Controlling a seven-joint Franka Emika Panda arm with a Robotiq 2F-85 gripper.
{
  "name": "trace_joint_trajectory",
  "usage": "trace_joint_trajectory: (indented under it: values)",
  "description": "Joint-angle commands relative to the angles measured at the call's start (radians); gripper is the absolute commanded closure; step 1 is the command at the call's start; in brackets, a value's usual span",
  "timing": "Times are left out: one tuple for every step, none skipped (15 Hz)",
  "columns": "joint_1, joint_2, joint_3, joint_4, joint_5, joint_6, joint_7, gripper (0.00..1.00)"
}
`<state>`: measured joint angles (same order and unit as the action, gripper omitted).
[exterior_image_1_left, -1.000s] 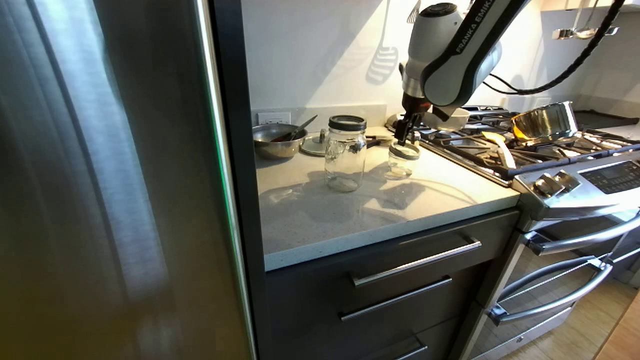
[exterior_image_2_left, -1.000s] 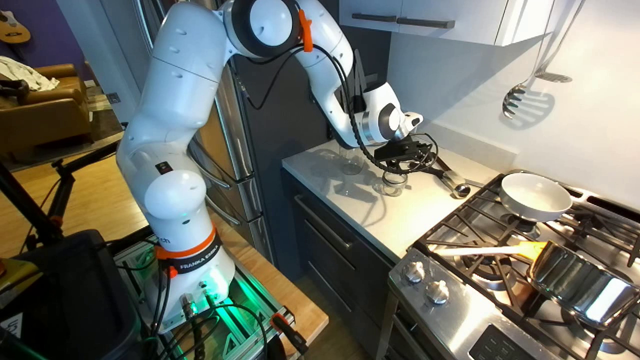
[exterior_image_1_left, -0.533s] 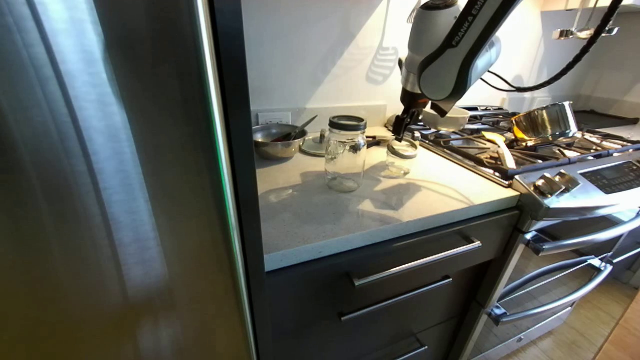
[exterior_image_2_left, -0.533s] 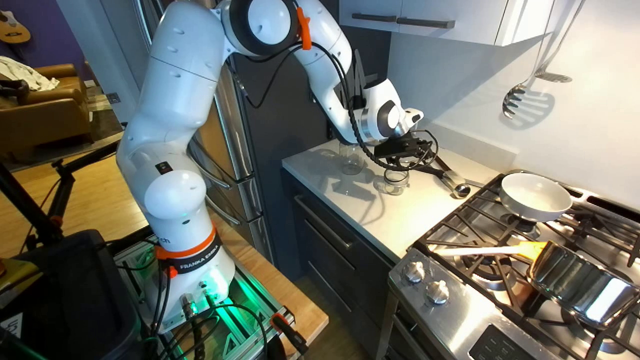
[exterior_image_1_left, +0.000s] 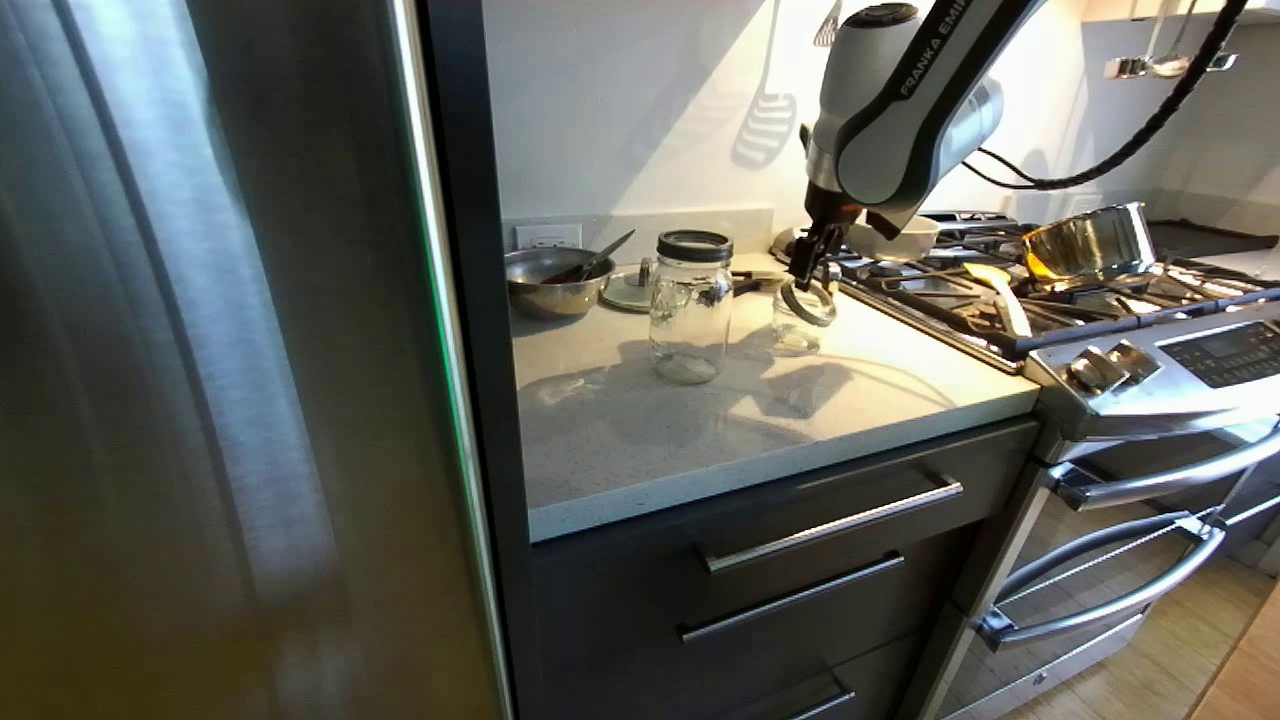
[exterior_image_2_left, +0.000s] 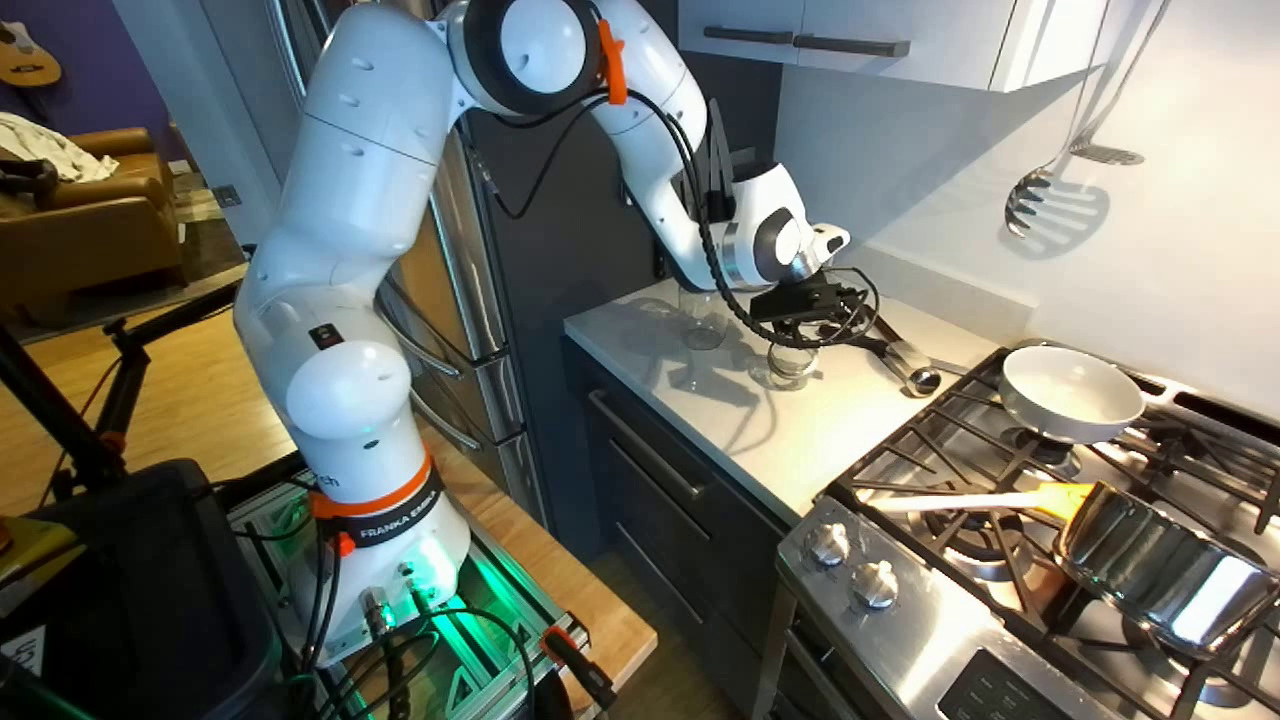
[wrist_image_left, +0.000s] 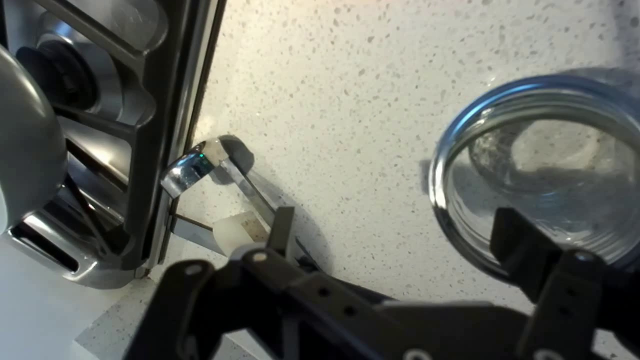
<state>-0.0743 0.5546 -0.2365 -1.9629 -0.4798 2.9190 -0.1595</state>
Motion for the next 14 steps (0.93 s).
trace_joint_trajectory:
  values:
    - [-0.025, -0.003, 0.021, -0.002, 0.041, 0.009, -0.035, 0.0]
    - [-0.021, -0.003, 0.017, 0.001, 0.042, 0.016, -0.029, 0.0]
    - [-0.02, -0.001, 0.016, 0.004, 0.045, 0.018, -0.027, 0.0]
    - [-0.018, 0.0, 0.015, 0.008, 0.047, 0.023, -0.024, 0.0]
    - [-0.018, 0.0, 0.017, 0.009, 0.051, 0.029, -0.023, 0.0]
    - [-0.017, -0.001, 0.019, 0.01, 0.054, 0.034, -0.024, 0.0]
    - [-0.016, -0.001, 0.019, 0.014, 0.056, 0.037, -0.024, 0.0]
    - [-0.016, 0.001, 0.021, 0.017, 0.058, 0.04, -0.025, 0.0]
    - [-0.014, 0.003, 0.02, 0.022, 0.058, 0.038, -0.026, 0.0]
    - [-0.015, 0.005, 0.022, 0.025, 0.06, 0.039, -0.026, 0.0]
    - [-0.017, 0.007, 0.026, 0.027, 0.063, 0.041, -0.026, 0.0]
    - [-0.019, 0.008, 0.031, 0.03, 0.068, 0.043, -0.027, 0.0]
    - [-0.023, 0.01, 0.039, 0.032, 0.075, 0.041, -0.031, 0.0]
    - [-0.025, 0.012, 0.045, 0.034, 0.08, 0.042, -0.033, 0.0]
